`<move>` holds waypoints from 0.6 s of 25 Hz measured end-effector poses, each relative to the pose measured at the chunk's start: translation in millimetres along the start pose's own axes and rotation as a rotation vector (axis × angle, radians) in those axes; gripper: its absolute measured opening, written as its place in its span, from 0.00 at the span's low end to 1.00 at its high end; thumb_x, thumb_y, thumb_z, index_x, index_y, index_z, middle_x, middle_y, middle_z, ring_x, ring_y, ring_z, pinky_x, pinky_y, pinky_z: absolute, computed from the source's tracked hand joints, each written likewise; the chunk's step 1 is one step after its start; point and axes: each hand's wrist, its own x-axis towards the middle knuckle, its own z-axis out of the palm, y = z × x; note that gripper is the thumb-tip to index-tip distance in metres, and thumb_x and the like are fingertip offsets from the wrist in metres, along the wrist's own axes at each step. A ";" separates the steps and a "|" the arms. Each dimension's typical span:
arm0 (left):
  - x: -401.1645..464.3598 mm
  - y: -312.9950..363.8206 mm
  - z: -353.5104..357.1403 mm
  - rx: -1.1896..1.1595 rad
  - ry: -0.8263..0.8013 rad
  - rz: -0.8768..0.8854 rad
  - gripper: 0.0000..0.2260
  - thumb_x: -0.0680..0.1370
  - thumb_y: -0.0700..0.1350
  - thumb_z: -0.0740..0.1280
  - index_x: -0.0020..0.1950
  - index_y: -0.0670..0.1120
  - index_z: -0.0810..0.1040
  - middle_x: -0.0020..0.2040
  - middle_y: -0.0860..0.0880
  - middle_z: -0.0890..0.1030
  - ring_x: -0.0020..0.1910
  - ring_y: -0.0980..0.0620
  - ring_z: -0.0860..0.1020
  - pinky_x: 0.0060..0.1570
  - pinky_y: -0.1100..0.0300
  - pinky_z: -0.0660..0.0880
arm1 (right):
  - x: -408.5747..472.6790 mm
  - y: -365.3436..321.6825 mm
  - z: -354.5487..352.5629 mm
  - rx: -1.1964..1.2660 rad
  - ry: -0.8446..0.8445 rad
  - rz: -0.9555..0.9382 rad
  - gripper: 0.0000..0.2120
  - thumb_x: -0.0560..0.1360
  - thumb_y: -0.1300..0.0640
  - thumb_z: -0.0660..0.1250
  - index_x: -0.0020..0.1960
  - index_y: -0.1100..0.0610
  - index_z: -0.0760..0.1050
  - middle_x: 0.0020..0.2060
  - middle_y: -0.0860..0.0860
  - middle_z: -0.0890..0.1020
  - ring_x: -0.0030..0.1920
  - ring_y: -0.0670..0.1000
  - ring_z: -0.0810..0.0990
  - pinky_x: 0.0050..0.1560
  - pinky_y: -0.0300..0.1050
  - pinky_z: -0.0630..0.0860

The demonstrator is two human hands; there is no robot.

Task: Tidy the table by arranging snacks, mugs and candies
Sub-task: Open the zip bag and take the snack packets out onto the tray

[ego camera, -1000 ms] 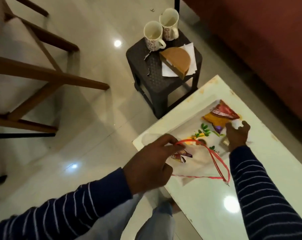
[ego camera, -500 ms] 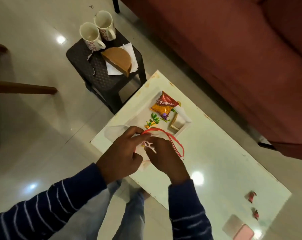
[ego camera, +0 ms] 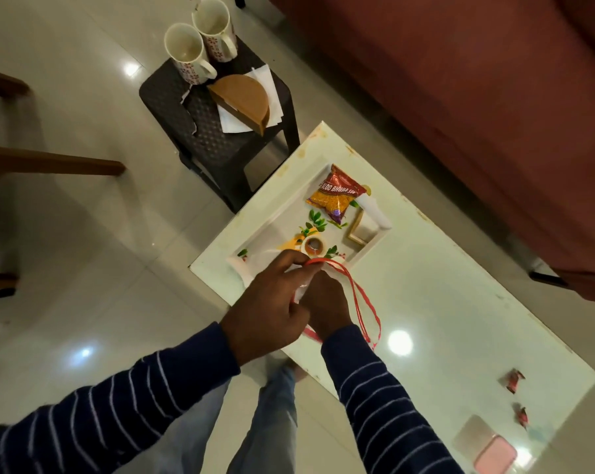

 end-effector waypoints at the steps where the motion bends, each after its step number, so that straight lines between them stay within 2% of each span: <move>1: 2.1 -1.7 0.3 0.013 0.004 -0.026 0.28 0.73 0.37 0.69 0.73 0.45 0.70 0.68 0.48 0.71 0.45 0.54 0.74 0.48 0.75 0.72 | -7.1 -3.3 -5.3 -0.040 0.015 -0.042 0.15 0.82 0.62 0.58 0.65 0.67 0.74 0.59 0.64 0.80 0.59 0.65 0.79 0.63 0.55 0.75; 3: 7.4 -6.0 -0.8 0.032 0.023 -0.069 0.28 0.73 0.36 0.69 0.73 0.45 0.71 0.67 0.49 0.70 0.50 0.53 0.76 0.50 0.74 0.73 | -27.2 0.7 -18.4 -0.041 0.183 -0.086 0.13 0.81 0.61 0.63 0.64 0.59 0.77 0.54 0.55 0.83 0.53 0.54 0.83 0.52 0.35 0.72; 5: 13.1 -13.2 -6.1 0.044 0.050 -0.107 0.27 0.73 0.35 0.68 0.72 0.44 0.71 0.66 0.50 0.69 0.47 0.53 0.77 0.46 0.79 0.71 | -60.6 2.5 -45.4 0.040 0.296 -0.184 0.10 0.79 0.58 0.67 0.59 0.55 0.78 0.47 0.50 0.84 0.44 0.49 0.84 0.44 0.31 0.68; 7: 17.2 -22.6 -13.2 0.083 0.068 -0.129 0.27 0.72 0.35 0.68 0.71 0.44 0.72 0.65 0.49 0.70 0.38 0.57 0.75 0.41 0.80 0.69 | -89.7 1.3 -81.2 0.210 0.317 -0.166 0.10 0.82 0.45 0.59 0.58 0.49 0.73 0.47 0.44 0.83 0.43 0.42 0.81 0.44 0.25 0.68; 8: 18.6 -27.4 -15.4 0.103 0.071 -0.137 0.27 0.71 0.35 0.68 0.71 0.44 0.73 0.65 0.49 0.71 0.35 0.60 0.72 0.38 0.79 0.68 | -100.4 4.3 -98.0 0.294 0.360 -0.151 0.10 0.82 0.43 0.55 0.57 0.46 0.71 0.48 0.40 0.81 0.42 0.39 0.80 0.41 0.23 0.67; 10: 19.2 -35.6 -17.7 0.131 0.058 -0.161 0.28 0.70 0.35 0.68 0.71 0.44 0.73 0.64 0.49 0.71 0.34 0.61 0.69 0.37 0.79 0.65 | -110.5 12.9 -126.8 0.425 0.556 -0.105 0.03 0.83 0.51 0.56 0.53 0.45 0.68 0.44 0.39 0.80 0.39 0.39 0.79 0.34 0.27 0.70; 12: 18.0 -40.3 -17.0 0.141 0.040 -0.164 0.27 0.70 0.35 0.68 0.70 0.44 0.74 0.63 0.49 0.72 0.34 0.58 0.70 0.42 0.76 0.66 | -102.2 27.8 -144.4 0.481 0.691 -0.054 0.04 0.83 0.62 0.57 0.52 0.54 0.68 0.43 0.36 0.78 0.40 0.42 0.78 0.33 0.39 0.75; 13: 16.7 -41.1 -17.2 0.145 0.030 -0.160 0.27 0.70 0.35 0.68 0.69 0.44 0.75 0.63 0.50 0.72 0.37 0.58 0.71 0.45 0.73 0.68 | -91.4 38.0 -147.5 0.488 0.713 -0.051 0.03 0.83 0.65 0.57 0.51 0.59 0.68 0.44 0.32 0.77 0.42 0.39 0.78 0.33 0.36 0.76; 15: 14.7 -41.5 -19.4 0.146 0.017 -0.150 0.26 0.69 0.35 0.68 0.68 0.45 0.76 0.62 0.52 0.72 0.46 0.58 0.72 0.50 0.67 0.73 | -59.8 60.8 -142.8 0.510 0.703 -0.024 0.02 0.83 0.64 0.57 0.52 0.61 0.68 0.45 0.29 0.76 0.48 0.37 0.80 0.35 0.28 0.74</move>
